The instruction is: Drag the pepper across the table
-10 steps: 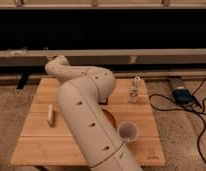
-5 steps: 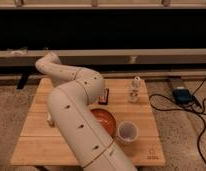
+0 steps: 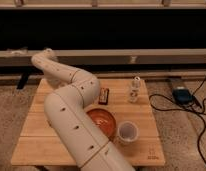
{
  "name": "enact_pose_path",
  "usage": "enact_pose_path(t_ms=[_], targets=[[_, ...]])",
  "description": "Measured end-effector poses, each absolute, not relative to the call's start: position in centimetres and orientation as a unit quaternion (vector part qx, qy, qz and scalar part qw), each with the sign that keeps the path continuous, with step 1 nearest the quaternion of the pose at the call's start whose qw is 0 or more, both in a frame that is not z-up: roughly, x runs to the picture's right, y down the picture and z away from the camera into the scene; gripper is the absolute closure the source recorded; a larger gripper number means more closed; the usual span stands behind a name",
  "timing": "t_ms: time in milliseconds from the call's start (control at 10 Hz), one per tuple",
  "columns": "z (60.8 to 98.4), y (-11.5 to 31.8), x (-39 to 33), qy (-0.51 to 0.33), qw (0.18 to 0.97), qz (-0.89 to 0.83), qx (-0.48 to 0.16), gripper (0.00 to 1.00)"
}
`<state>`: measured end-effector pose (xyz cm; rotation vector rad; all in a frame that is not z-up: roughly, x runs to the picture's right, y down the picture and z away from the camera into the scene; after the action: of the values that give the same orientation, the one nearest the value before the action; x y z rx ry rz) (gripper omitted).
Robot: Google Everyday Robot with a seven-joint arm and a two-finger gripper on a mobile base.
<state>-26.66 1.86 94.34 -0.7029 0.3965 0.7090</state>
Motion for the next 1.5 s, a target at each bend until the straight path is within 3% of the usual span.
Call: enact_pose_path(t_ms=[200, 400, 900, 1500], targets=[[93.9, 1.3, -27.8, 0.166, 0.858, 0.337, -0.352, 0.36], [93.3, 0.9, -28.7, 0.144, 0.854, 0.338, -0.369, 0.21], [91.2, -1.1, -28.1, 0.093, 0.844, 0.357, -0.390, 0.20], [87.9, -2.7, -21.5, 0.052, 0.828, 0.405, -0.385, 0.20]])
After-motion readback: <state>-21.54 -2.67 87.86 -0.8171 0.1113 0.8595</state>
